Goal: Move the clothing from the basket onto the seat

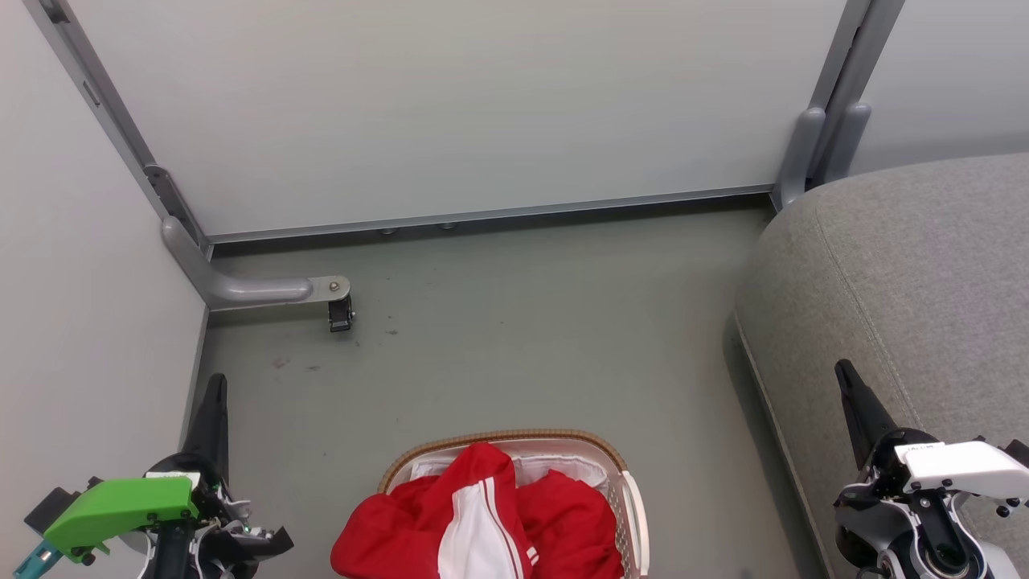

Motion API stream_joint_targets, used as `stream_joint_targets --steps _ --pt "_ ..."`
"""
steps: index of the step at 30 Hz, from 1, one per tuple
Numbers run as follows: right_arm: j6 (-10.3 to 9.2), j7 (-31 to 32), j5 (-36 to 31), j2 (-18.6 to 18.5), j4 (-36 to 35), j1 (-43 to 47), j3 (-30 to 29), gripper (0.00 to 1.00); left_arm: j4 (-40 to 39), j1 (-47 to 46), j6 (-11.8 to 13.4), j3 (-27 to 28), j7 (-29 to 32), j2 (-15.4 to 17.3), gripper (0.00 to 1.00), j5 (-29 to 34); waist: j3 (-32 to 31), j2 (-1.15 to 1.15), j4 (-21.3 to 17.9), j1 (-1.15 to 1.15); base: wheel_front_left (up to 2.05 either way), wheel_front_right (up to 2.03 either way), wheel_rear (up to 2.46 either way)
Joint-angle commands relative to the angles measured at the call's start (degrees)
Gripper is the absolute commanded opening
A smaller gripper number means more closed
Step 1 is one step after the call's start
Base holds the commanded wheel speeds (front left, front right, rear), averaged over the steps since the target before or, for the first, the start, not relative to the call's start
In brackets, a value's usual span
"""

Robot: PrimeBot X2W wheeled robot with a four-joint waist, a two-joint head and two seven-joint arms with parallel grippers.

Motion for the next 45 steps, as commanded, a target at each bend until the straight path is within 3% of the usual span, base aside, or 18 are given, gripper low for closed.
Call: stream_joint_targets --steps 1,45 --pt "0.00 0.0 0.2 -0.3 -0.2 -0.4 -0.1 0.00 -0.1 -0.7 -0.3 0.1 0.1 0.4 0.00 -0.2 0.0 0.00 0.0 0.00 0.00 0.00 0.00" --pt "0.00 0.0 0.2 -0.3 -0.2 -0.4 -0.1 0.00 -0.1 -0.7 -0.3 0.1 0.1 0.4 0.00 -0.2 0.0 0.00 0.0 0.00 0.00 0.00 0.00"
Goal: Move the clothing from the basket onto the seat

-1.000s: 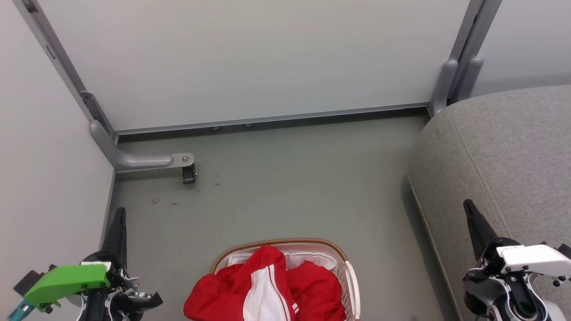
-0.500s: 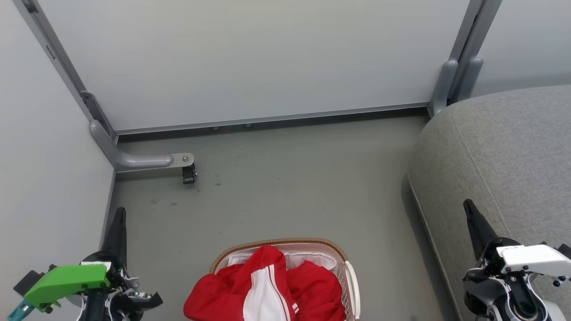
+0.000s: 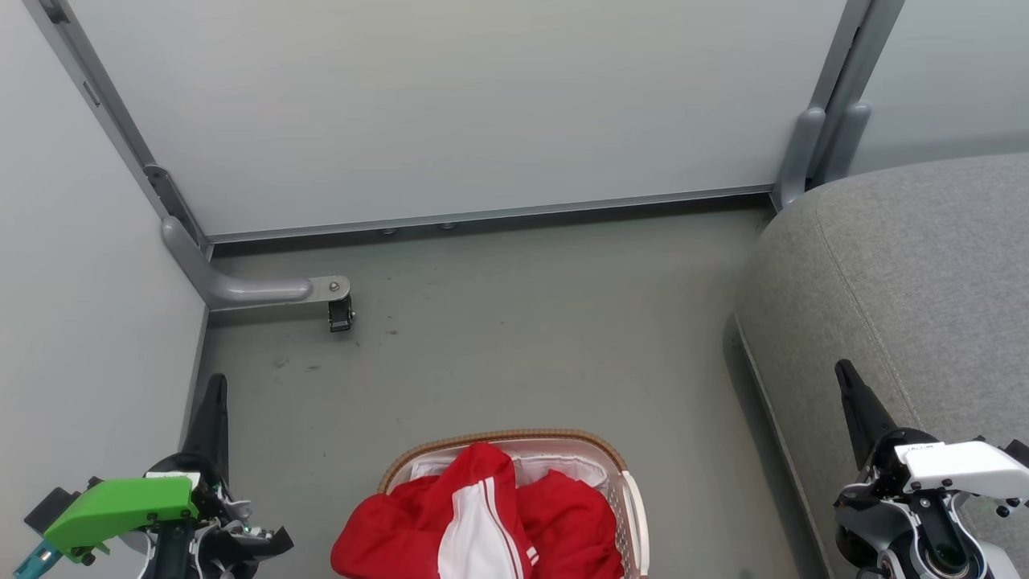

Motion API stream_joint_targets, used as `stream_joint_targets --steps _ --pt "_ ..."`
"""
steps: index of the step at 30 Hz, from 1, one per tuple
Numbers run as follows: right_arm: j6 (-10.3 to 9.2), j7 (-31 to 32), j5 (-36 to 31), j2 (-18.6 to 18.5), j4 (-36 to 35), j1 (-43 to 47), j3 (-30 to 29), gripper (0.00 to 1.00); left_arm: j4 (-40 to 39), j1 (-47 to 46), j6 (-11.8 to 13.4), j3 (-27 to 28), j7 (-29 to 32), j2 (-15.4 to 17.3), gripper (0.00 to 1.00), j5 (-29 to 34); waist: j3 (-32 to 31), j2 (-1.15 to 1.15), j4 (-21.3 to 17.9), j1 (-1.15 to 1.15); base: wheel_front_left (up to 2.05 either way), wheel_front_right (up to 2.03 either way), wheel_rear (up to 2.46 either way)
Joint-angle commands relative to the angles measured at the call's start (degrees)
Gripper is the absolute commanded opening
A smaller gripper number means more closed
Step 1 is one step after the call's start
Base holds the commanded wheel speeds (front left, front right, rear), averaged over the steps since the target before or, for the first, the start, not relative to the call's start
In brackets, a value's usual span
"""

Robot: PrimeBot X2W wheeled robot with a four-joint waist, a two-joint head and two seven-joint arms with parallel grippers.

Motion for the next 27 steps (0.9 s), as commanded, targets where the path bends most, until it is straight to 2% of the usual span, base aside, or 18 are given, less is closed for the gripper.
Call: stream_joint_targets --steps 1,27 --pt "0.00 0.0 0.2 -0.3 -0.2 -0.4 -0.1 0.00 -0.1 -0.7 -0.3 0.1 0.1 0.4 0.00 -0.2 0.0 0.00 0.0 0.00 0.00 0.00 0.00" --pt "0.00 0.0 0.2 -0.3 -0.2 -0.4 -0.1 0.00 -0.1 -0.7 -0.3 0.1 0.1 0.4 0.00 -0.2 0.0 0.00 0.0 0.00 0.00 0.00 0.00"
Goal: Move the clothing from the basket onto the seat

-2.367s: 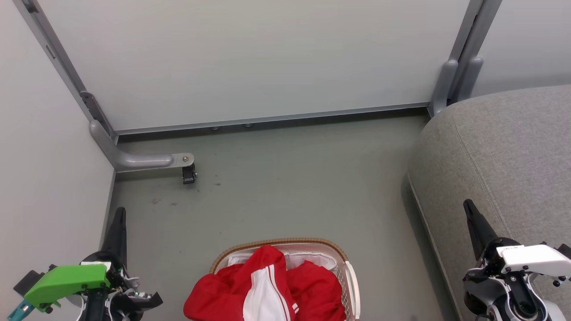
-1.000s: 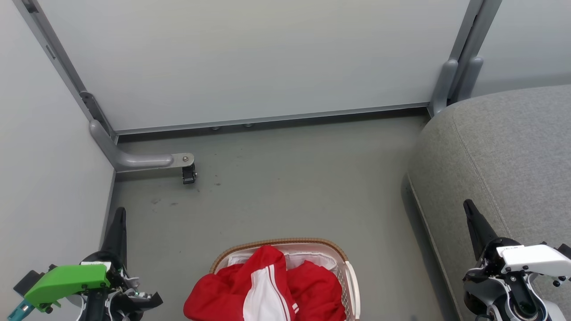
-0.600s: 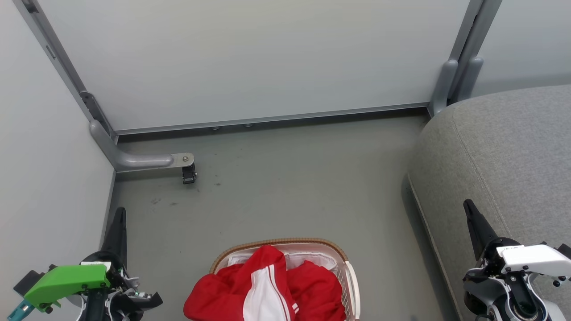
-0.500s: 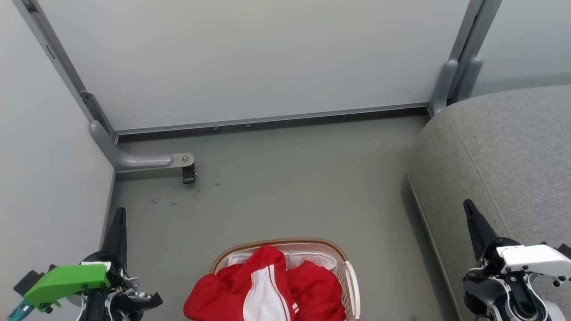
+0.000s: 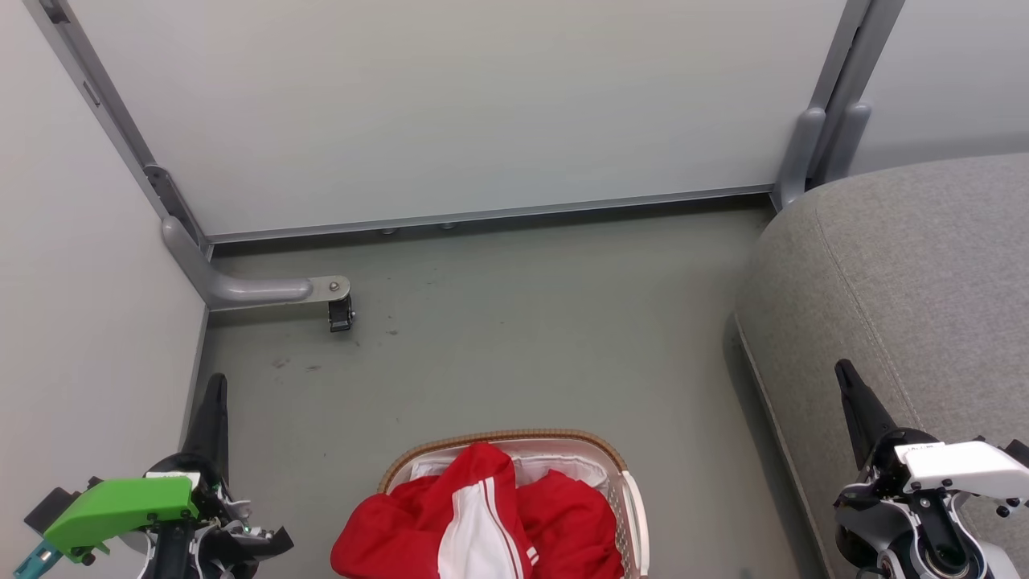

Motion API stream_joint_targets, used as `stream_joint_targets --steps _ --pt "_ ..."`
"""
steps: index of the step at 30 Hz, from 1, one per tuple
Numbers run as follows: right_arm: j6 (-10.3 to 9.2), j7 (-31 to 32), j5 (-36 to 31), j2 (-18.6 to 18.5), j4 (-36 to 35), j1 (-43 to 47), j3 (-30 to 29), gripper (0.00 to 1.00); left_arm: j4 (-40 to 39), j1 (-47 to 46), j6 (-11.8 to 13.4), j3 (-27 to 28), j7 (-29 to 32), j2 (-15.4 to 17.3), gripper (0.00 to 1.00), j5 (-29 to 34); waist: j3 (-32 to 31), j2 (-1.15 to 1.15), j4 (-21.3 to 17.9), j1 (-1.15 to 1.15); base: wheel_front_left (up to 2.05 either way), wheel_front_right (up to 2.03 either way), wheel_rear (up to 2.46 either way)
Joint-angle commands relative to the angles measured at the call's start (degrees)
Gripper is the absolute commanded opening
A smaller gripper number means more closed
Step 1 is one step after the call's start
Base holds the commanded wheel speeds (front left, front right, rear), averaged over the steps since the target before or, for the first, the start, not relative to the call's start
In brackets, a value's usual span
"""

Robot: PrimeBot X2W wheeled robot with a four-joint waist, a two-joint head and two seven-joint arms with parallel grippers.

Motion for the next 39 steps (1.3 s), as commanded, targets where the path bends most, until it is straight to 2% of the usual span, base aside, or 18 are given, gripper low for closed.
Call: stream_joint_targets --steps 1,3,4,9,17,39 --pt "0.00 0.0 0.2 -0.3 -0.2 -0.4 -0.1 0.00 -0.1 -0.7 -0.3 0.1 0.1 0.4 0.00 -0.2 0.0 0.00 0.0 0.00 0.00 0.00 0.00" --pt "0.00 0.0 0.2 -0.3 -0.2 -0.4 -0.1 0.00 -0.1 -0.7 -0.3 0.1 0.1 0.4 0.00 -0.2 0.0 0.00 0.0 0.00 0.00 0.00 0.00" --pt "0.00 0.0 0.2 -0.3 -0.2 -0.4 -0.1 1.00 -0.1 -0.7 -0.3 0.1 0.1 0.4 1.00 -0.2 0.0 0.00 0.0 0.00 0.00 0.00 0.00" --pt "-0.02 -0.1 -0.2 0.6 1.5 1.2 0.2 1.00 1.9 1.1 0.1 -0.2 -0.3 -0.3 1.00 0.1 0.0 0.00 0.0 0.00 0.00 0.00 0.00" --pt "-0.02 -2.6 -3.7 -0.8 0.8 0.9 2.4 1.00 2.1 1.1 0.1 -1.4 -2.6 0.2 1.00 3.2 0.1 0.00 0.0 0.00 0.00 0.00 0.00" --pt "-0.01 -8.1 -28.9 -3.6 0.7 -1.1 6.8 1.00 2.7 1.1 0.0 -4.2 -8.1 1.2 1.00 32.2 0.4 0.00 0.1 0.00 0.00 0.00 0.00"
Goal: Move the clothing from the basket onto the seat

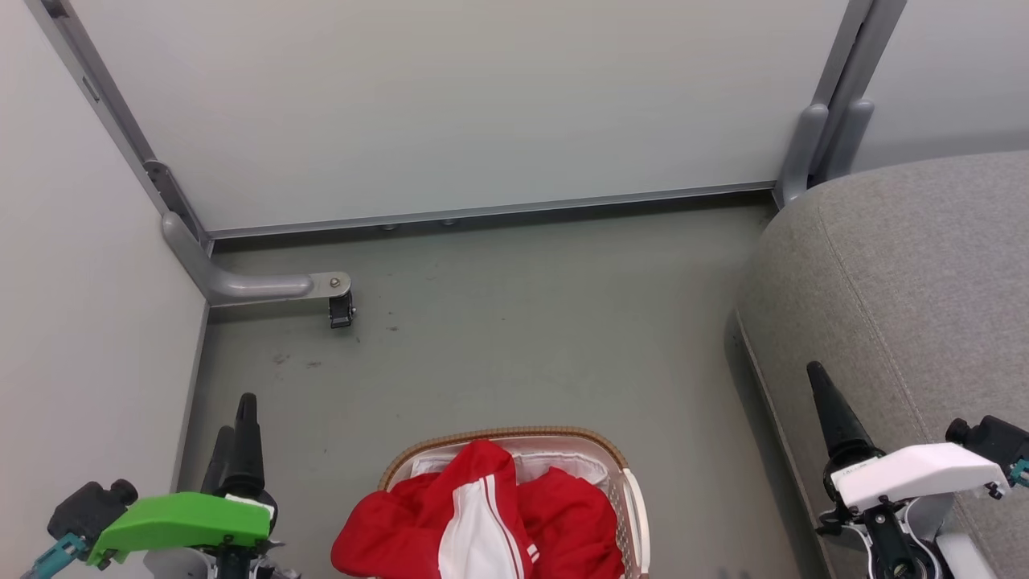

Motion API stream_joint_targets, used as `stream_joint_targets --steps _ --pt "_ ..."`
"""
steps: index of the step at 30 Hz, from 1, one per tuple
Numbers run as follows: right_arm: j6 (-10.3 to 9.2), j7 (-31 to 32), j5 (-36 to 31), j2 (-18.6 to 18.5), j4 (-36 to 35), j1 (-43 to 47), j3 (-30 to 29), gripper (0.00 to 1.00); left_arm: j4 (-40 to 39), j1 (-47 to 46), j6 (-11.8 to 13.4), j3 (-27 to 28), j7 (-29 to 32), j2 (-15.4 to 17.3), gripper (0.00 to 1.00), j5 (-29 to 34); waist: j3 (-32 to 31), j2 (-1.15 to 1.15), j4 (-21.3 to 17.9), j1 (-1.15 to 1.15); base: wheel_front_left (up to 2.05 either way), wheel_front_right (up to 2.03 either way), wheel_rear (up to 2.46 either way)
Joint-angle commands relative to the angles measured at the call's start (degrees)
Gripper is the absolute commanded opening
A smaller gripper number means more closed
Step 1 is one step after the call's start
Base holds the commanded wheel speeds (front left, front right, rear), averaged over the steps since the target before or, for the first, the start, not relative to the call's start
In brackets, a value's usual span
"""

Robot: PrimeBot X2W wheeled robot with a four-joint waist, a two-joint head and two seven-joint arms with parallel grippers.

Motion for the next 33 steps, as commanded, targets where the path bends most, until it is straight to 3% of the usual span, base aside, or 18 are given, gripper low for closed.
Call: stream_joint_targets --steps 1,33 --pt "0.01 -0.7 -2.6 -0.7 -1.0 -1.7 0.4 1.00 -0.8 -0.8 -0.1 -0.3 -0.6 0.7 1.00 3.0 0.0 0.00 0.0 0.00 0.00 0.00 0.00" --pt "0.02 -6.6 -28.2 -1.7 -0.6 -1.7 5.2 1.00 -1.3 0.9 0.9 -4.7 -6.5 1.6 1.00 29.8 0.3 0.00 0.3 0.00 0.00 0.00 0.00"
